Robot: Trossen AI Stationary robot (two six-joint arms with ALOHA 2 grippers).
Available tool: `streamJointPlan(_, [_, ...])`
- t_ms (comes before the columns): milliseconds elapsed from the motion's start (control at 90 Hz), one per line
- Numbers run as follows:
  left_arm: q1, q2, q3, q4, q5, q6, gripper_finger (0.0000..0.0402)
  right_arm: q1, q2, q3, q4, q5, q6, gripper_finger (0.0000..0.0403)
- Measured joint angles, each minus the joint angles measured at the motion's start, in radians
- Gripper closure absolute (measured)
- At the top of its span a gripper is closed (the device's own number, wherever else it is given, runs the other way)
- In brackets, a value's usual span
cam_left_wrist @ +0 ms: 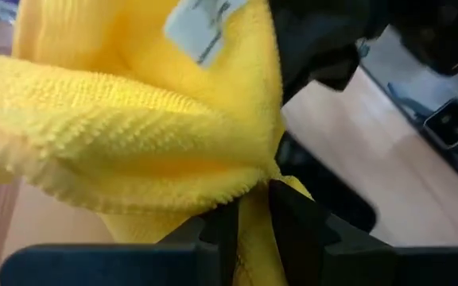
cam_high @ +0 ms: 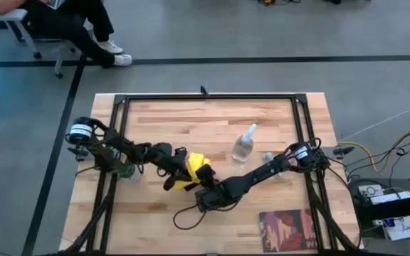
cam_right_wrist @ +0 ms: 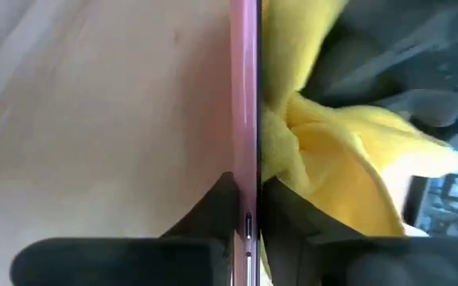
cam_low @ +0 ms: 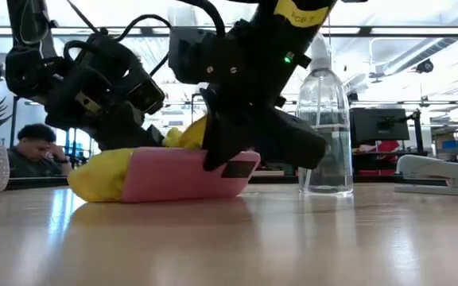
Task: Apply microfiber cloth
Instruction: Wipe the front and back of the cellphone with the yellow microfiber cloth
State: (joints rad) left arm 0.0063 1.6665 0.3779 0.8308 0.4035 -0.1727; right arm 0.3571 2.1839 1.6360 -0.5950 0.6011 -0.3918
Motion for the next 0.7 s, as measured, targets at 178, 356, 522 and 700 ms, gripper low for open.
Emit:
streamJointPlan(178, [0.0, 0.0, 0.0, -0.043, -0.001, 0.007, 0.0343, -0.036, 0.0, 0.027, 0.001, -0.057, -0.005, 0.0367])
streamJointPlan(356, [0.0, -0.001, 0.0, -0.096, -0.001, 0.008, 0.0343, -0.07, -0.001, 0.028, -0.069, -0.155, 0.019, 0.0328])
streamJointPlan(522, [0.0, -0.001, 0.0, -0.105, -0.001, 0.011, 0.0343, -0.095, -0.001, 0.027, -0.141, -0.166, 0.032, 0.0275])
streamJointPlan(700, [0.0, -0.001, 0.0, -0.106, 0.0, 0.015, 0.0343, -0.127, 0.005, -0.003, -0.122, -0.139, -0.009, 0.0245])
